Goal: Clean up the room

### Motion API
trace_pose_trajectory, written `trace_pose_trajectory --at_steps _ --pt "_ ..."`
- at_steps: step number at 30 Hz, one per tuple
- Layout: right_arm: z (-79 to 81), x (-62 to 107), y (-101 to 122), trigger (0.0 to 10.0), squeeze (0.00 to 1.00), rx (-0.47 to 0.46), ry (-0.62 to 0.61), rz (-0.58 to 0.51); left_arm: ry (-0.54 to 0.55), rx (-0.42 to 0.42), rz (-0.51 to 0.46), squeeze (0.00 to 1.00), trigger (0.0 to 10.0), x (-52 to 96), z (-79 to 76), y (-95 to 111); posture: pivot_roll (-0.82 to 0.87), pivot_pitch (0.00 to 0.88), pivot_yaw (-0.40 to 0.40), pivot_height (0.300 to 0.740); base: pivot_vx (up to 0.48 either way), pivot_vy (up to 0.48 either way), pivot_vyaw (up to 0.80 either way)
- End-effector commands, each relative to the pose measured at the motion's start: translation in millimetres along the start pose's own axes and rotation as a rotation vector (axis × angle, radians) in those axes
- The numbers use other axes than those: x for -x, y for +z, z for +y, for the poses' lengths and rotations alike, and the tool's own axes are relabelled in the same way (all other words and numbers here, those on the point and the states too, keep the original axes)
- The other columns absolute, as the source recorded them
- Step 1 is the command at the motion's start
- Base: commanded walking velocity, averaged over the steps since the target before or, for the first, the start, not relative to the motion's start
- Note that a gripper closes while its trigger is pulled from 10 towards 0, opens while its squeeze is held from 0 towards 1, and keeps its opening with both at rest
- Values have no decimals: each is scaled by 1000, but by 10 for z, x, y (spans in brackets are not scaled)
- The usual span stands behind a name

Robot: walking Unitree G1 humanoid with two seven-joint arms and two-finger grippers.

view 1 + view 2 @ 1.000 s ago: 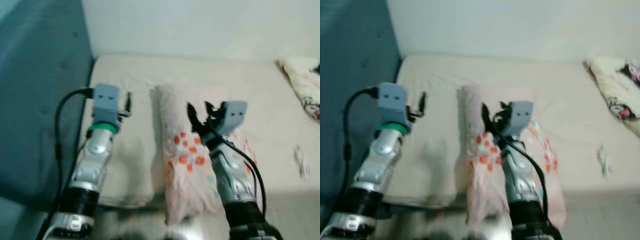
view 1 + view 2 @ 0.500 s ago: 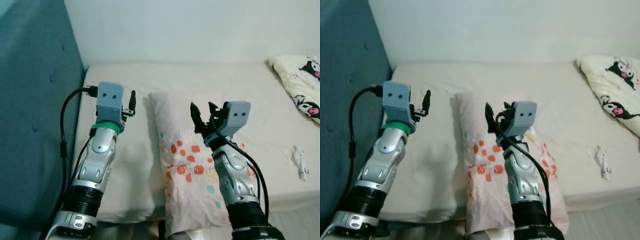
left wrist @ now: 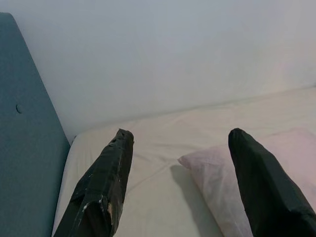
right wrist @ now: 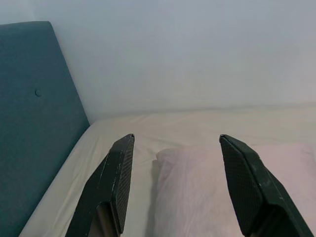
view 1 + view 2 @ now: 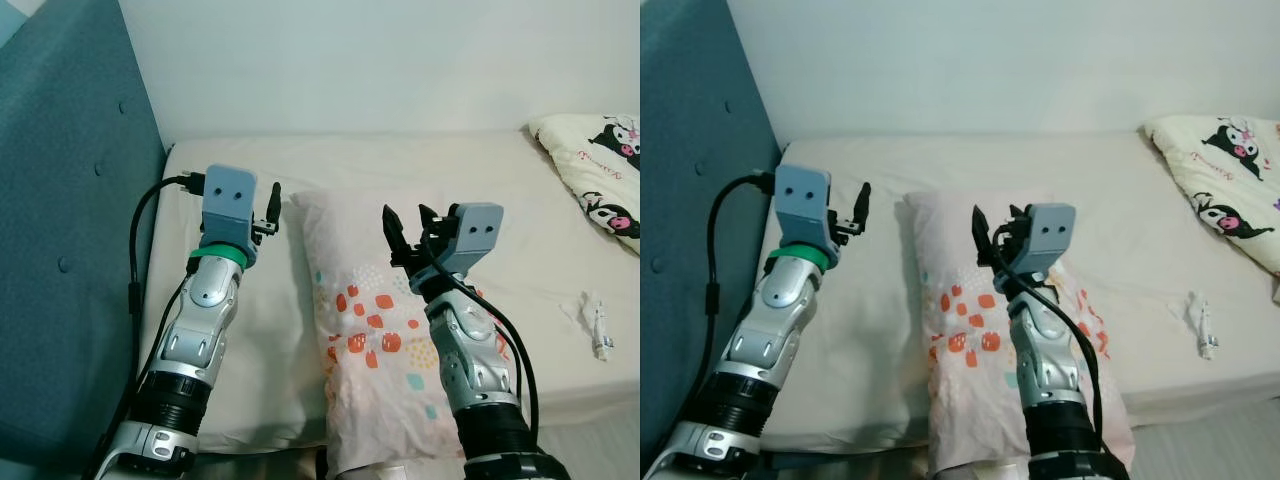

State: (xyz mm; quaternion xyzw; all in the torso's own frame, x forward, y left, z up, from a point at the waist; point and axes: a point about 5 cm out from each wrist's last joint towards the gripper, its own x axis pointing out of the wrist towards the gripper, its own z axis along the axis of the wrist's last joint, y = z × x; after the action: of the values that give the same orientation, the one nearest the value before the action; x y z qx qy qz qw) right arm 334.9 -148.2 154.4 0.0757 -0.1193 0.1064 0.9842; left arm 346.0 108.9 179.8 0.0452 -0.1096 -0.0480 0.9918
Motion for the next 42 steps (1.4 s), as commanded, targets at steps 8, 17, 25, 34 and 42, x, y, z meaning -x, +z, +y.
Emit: trace_pose_trajectory --at_steps 8,17,25,34,42 --pt "-23 47 -48 10000 0 -5 -13 21 -2 -7 30 0 10000 38 4 -78 -125 67 4 740 -327 0 0" --pt "-16 46 -48 10000 0 -5 -11 22 7 -9 29 0 10000 37 13 -76 -125 71 1 740 -365 0 0" --pt "-16 50 -48 10000 0 -6 -14 22 -19 -11 20 0 10000 41 -32 -65 -128 72 4 740 0 0 0" --pt "-5 46 -53 10000 0 -9 -15 22 -17 -21 22 0 10000 31 -19 -62 -126 72 9 740 0 0 0" --pt "-7 48 -52 10000 0 -10 -18 21 -18 -32 34 0 10000 30 -24 -82 -126 71 13 740 0 0 0"
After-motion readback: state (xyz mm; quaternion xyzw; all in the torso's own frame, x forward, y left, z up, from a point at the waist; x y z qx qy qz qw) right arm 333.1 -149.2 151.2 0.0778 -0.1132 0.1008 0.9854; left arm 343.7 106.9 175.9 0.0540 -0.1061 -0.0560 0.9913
